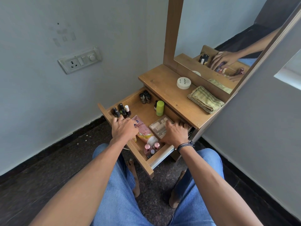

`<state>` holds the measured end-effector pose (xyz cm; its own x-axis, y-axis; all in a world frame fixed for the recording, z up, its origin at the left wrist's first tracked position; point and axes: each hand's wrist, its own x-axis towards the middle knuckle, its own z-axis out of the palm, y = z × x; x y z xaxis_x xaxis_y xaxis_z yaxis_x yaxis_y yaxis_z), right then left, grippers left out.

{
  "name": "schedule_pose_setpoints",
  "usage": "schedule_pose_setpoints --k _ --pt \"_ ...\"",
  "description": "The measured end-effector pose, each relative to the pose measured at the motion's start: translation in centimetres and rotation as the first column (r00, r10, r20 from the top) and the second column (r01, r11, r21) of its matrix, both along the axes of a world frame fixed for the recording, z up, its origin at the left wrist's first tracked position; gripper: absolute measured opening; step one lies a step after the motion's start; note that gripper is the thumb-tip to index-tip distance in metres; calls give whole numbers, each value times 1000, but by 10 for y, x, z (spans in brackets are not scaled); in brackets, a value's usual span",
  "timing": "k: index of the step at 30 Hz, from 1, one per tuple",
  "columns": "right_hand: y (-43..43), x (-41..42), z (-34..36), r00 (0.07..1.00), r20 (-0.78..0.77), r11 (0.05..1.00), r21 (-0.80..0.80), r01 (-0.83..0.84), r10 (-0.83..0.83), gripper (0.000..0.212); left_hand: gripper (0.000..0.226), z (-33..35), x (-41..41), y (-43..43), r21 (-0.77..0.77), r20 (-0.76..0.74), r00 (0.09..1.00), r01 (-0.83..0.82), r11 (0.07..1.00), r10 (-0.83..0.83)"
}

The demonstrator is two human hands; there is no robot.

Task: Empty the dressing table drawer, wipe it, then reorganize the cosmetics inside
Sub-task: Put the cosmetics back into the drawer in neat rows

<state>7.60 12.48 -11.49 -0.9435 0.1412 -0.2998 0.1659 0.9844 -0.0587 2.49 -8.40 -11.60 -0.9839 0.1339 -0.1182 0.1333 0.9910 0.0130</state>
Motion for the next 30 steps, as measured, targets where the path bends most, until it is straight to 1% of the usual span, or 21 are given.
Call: schedule_pose_setpoints --k 4,8,13,15,16,19,20,21,24,25,26,28,30 --pt "-3 -3 -1 999 33 1000 16 24 -24 86 39 0 0 0 -9 3 1000 -1 1000 1" --pt "-4 -2 0 999 10 999 18 37 -37 62 38 0 0 0 -2 7 1000 0 1000 1" --pt "-3 1 4 999 -7 999 -21 31 -32 62 38 2 0 0 -5 7 1000 5 1000 -5" --pt "-1 1 12 995 -92 997 -74 23 -30 57 38 2 0 0 6 8 1000 1 1000 -1" --pt "-1 0 19 988 -154 994 -113 9 -27 50 37 2 0 0 9 8 1000 0 1000 0" --pt "-1 -10 47 940 -337 972 -234 -30 -52 16 35 3 -1 0 -1 6 1000 4 1000 -4" --pt "1 -16 57 912 -403 966 -255 -32 -76 8 37 5 -1 1 -2 6 1000 3 1000 -3" --pt "3 -22 67 876 -470 962 -272 -26 -109 6 39 6 0 1 -1 5 1000 3 1000 -3" --pt "18 -47 89 762 -611 939 -344 -13 -213 7 38 7 1 1 14 -2 1000 6 1000 -6" --pt "25 -59 91 747 -625 938 -347 -5 -227 13 37 6 2 0 22 -4 1000 1 1000 -1" --pt "32 -71 91 754 -614 943 -331 22 -233 22 37 6 2 0 27 -3 1000 -7 1000 7" --pt "47 -97 88 810 -535 958 -263 112 -241 40 35 5 3 0 20 1 1000 -14 1000 14" --pt "57 -117 85 855 -460 966 -202 159 -237 45 33 6 4 1 18 -6 1000 -13 1000 13"
